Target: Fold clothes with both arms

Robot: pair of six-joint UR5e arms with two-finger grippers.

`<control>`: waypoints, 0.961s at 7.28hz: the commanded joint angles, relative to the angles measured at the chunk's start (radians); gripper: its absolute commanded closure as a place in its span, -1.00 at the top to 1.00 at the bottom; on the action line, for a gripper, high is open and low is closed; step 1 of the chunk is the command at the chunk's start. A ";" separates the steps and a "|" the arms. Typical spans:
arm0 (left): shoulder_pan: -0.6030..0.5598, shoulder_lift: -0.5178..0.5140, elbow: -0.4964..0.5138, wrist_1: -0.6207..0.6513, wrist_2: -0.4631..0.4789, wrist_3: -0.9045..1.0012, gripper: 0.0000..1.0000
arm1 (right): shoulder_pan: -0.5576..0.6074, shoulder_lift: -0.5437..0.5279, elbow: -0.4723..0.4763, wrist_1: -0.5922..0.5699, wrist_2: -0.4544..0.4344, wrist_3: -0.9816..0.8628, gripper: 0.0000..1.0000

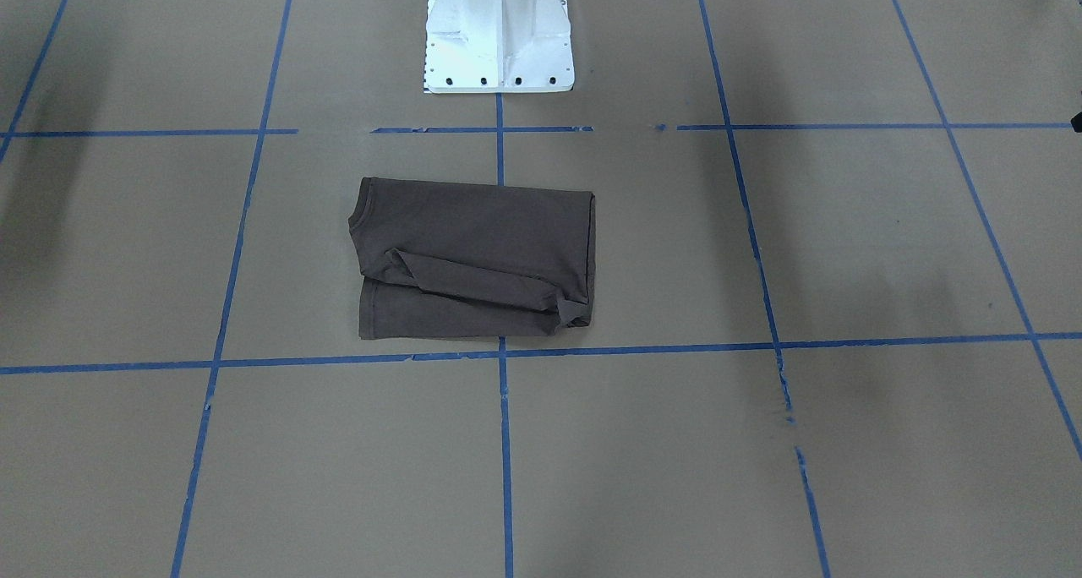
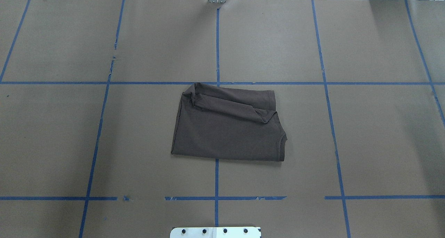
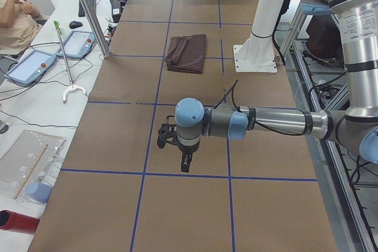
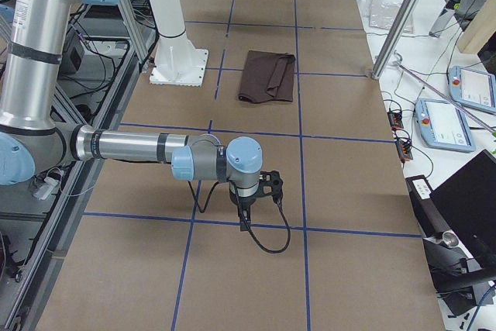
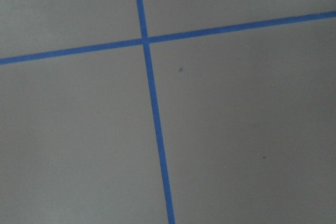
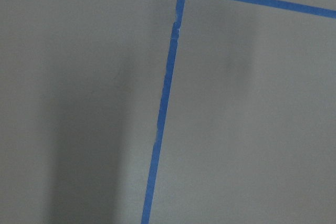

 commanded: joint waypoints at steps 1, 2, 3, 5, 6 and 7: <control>-0.068 -0.001 0.027 0.002 -0.013 0.031 1.00 | 0.000 0.000 -0.001 0.000 0.001 0.000 1.00; -0.065 -0.014 0.019 0.006 0.007 0.028 1.00 | 0.000 0.000 0.002 0.000 0.001 0.001 1.00; -0.067 -0.005 0.010 0.000 0.004 0.039 1.00 | 0.000 0.000 0.004 0.002 0.001 0.002 1.00; -0.064 -0.013 0.014 -0.003 0.005 0.040 1.00 | 0.000 0.000 0.004 0.002 0.001 0.002 1.00; -0.065 -0.015 0.005 -0.004 0.005 0.036 1.00 | -0.001 0.000 -0.002 0.002 -0.002 0.003 1.00; -0.065 -0.015 0.005 -0.004 0.005 0.034 1.00 | 0.000 0.001 -0.003 0.002 0.000 0.003 1.00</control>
